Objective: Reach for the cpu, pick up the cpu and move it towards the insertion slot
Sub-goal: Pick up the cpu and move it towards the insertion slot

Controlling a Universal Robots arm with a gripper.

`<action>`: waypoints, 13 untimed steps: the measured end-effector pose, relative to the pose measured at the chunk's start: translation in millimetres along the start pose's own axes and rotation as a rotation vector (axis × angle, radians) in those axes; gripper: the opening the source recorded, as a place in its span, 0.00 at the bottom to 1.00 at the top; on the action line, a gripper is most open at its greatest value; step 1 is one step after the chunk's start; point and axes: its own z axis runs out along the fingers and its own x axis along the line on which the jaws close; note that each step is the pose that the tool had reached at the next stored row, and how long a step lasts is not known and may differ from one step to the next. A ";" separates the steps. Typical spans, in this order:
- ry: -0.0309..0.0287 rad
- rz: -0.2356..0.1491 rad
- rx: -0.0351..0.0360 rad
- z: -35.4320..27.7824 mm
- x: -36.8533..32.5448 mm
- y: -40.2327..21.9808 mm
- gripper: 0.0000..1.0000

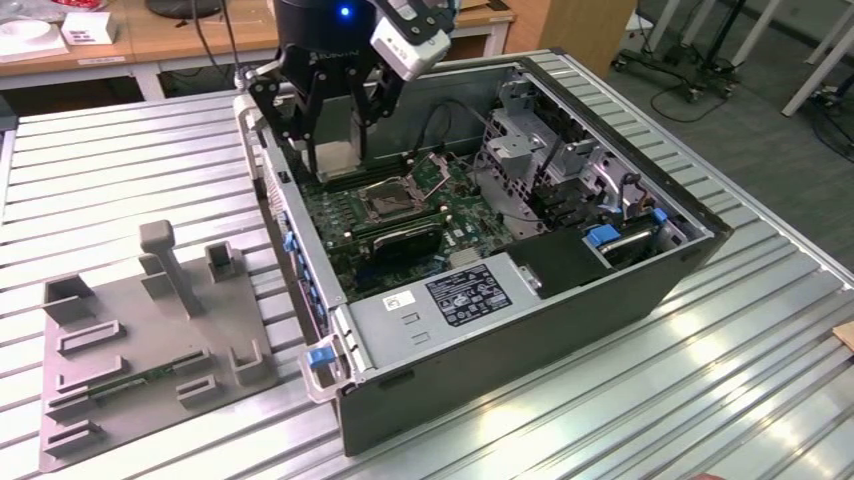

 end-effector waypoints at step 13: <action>0.0000 0.000 0.0001 0.4 -22.7 -1.2 0.54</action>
